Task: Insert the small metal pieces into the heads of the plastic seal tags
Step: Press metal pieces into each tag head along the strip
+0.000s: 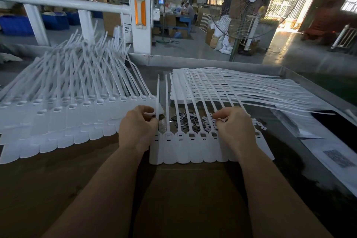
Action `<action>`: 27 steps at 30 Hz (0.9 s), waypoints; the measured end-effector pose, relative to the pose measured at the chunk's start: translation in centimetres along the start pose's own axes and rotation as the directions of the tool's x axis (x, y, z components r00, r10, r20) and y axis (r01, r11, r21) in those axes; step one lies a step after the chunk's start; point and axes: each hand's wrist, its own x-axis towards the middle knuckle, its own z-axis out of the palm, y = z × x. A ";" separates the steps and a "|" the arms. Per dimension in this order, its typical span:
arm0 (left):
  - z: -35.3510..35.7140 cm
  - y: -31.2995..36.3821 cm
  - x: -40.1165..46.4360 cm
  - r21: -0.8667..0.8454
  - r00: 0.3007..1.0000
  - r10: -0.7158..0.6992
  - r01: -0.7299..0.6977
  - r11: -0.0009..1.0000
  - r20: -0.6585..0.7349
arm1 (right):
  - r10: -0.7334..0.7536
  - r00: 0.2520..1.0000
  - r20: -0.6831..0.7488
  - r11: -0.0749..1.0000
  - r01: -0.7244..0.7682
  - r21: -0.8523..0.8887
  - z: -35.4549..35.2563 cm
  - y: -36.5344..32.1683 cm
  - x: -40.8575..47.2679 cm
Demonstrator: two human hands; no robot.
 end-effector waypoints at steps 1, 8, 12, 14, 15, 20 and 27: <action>0.0 0.0 0.0 0.002 1.000 0.000 0.000 1.000 0.002 | -0.010 1.000 0.011 1.000 0.011 -0.030 0.2 0.1 0.0; 0.1 -0.1 0.0 0.025 1.000 -0.002 0.002 1.000 -0.002 | -0.016 0.992 0.127 0.982 0.039 -0.183 0.8 0.5 0.2; 0.1 -0.1 -0.1 0.025 1.000 -0.002 0.002 1.000 -0.002 | -0.029 0.997 0.075 0.986 0.041 -0.163 0.8 0.6 0.1; 0.1 -0.1 -0.1 0.022 1.000 -0.002 0.002 1.000 -0.003 | -0.032 0.999 0.040 0.989 0.037 -0.140 0.8 0.5 0.0; 0.1 -0.1 -0.1 0.020 1.000 -0.002 0.002 1.000 -0.003 | -0.038 0.999 0.026 0.990 0.041 -0.137 0.8 0.4 0.0; 0.0 -0.1 -0.1 0.023 1.000 -0.001 0.001 1.000 -0.007 | -0.021 1.000 -0.004 0.996 0.021 -0.082 0.7 0.4 0.0; 0.0 0.1 -0.2 0.019 1.000 0.009 -0.009 1.000 -0.003 | -0.016 0.991 -0.131 0.997 0.026 0.075 -0.1 0.0 -0.1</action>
